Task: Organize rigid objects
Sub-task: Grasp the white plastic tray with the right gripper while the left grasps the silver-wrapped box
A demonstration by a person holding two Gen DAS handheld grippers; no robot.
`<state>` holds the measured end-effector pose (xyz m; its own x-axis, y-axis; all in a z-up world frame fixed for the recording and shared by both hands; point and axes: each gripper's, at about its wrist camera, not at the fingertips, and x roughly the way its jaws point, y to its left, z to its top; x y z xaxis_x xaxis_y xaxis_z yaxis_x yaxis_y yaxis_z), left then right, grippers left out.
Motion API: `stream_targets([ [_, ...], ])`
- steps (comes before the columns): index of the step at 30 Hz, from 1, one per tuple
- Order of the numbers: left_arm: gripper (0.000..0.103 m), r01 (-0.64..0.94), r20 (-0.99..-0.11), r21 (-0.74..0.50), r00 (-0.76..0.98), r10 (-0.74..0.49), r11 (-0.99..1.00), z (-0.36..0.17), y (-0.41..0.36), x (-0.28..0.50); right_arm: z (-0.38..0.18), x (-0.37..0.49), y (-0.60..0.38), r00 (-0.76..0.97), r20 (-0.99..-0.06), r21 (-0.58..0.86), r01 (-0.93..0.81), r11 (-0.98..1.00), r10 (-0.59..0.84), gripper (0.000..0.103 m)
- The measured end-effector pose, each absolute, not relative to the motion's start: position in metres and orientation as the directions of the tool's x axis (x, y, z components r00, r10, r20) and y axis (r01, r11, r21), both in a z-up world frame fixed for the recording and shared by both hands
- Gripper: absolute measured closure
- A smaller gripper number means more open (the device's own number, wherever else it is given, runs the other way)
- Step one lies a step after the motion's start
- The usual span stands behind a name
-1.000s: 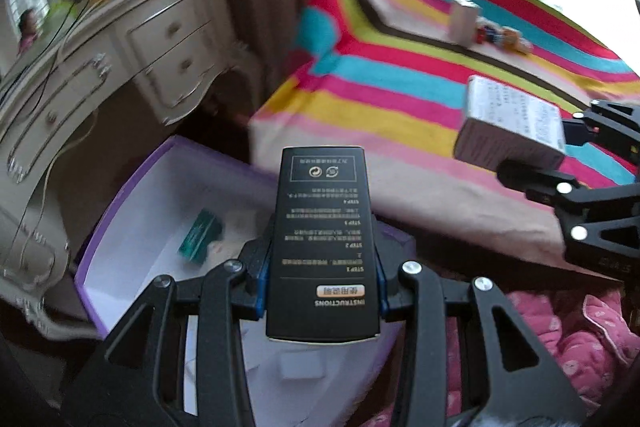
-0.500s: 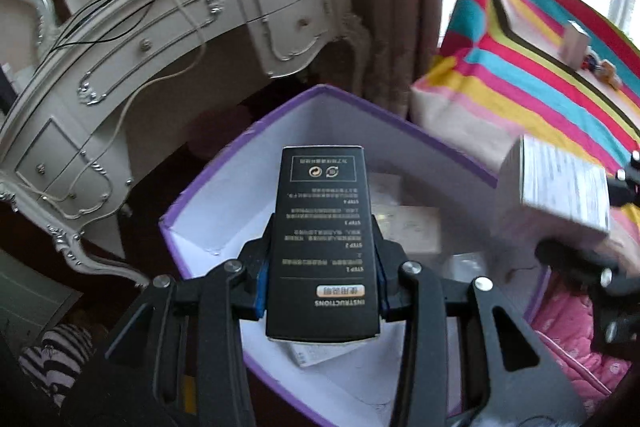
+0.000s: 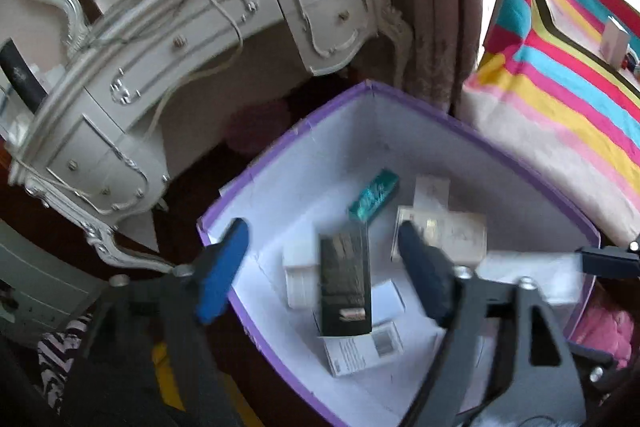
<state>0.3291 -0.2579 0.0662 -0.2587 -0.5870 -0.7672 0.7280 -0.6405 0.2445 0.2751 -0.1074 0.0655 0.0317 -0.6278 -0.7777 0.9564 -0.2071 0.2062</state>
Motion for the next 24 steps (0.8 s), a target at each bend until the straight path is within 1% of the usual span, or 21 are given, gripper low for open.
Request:
stream_targets([
  [2, 0.020, 0.711, -0.752, 0.250, -0.285, -0.594, -0.657, 0.073, -0.251, 0.315, 0.069, 0.261, -0.094, 0.024, -0.756, 0.236, 0.942, -0.238, -0.654, 0.039],
  [7, 0.014, 0.629, -0.731, 0.248, -0.377, -0.568, -0.737, 0.089, -0.227, 0.265, 0.078, 0.203, -0.041, -0.099, -0.717, 0.275, 0.869, -0.411, -0.689, 0.037],
  [10, 0.013, 0.539, -0.739, 0.212, -0.458, -0.495, -0.815, 0.091, -0.203, 0.227, 0.078, 0.164, -0.007, -0.185, -0.713, 0.289, 0.801, -0.524, -0.677, 0.036],
  [15, 0.013, 0.361, -0.769, 0.138, -0.548, -0.329, -0.922, 0.075, -0.148, 0.150, 0.068, 0.098, 0.079, -0.338, -0.716, 0.314, 0.625, -0.715, -0.610, 0.036],
  [22, 0.013, 0.244, -0.787, 0.022, -0.594, -0.167, -0.970, 0.044, -0.092, 0.046, 0.052, 0.040, 0.160, -0.449, -0.741, 0.290, 0.457, -0.841, -0.500, 0.036],
  [24, 0.013, 0.233, -0.782, 0.027, -0.601, -0.165, -0.972, 0.037, -0.078, 0.024, 0.050, 0.023, 0.173, -0.475, -0.751, 0.255, 0.433, -0.864, -0.459, 0.036],
])
